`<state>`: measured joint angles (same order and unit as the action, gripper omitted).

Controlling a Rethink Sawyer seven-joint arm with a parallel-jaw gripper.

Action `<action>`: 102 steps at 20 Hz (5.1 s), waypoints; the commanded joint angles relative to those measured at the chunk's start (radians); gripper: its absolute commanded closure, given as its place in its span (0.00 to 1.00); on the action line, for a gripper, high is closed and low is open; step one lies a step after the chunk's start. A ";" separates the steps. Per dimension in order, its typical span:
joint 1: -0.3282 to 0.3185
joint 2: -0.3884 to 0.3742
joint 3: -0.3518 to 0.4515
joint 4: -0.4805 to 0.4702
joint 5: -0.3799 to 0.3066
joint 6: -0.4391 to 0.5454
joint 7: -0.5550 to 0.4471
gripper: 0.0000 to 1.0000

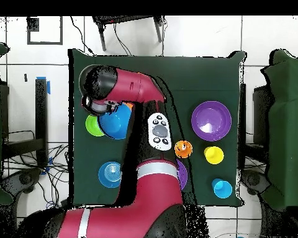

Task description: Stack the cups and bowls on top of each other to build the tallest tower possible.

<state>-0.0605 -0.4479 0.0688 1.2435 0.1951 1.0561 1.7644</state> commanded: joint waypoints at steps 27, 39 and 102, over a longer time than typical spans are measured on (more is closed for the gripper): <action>-0.088 0.116 0.111 -0.254 -0.197 0.161 -0.145 1.00; -0.066 0.135 0.096 -0.292 -0.222 0.152 -0.135 1.00; 0.141 -0.126 -0.048 0.246 -0.202 -0.297 0.128 0.00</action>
<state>0.0547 -0.5804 0.0027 1.3405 0.0510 0.8478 1.7644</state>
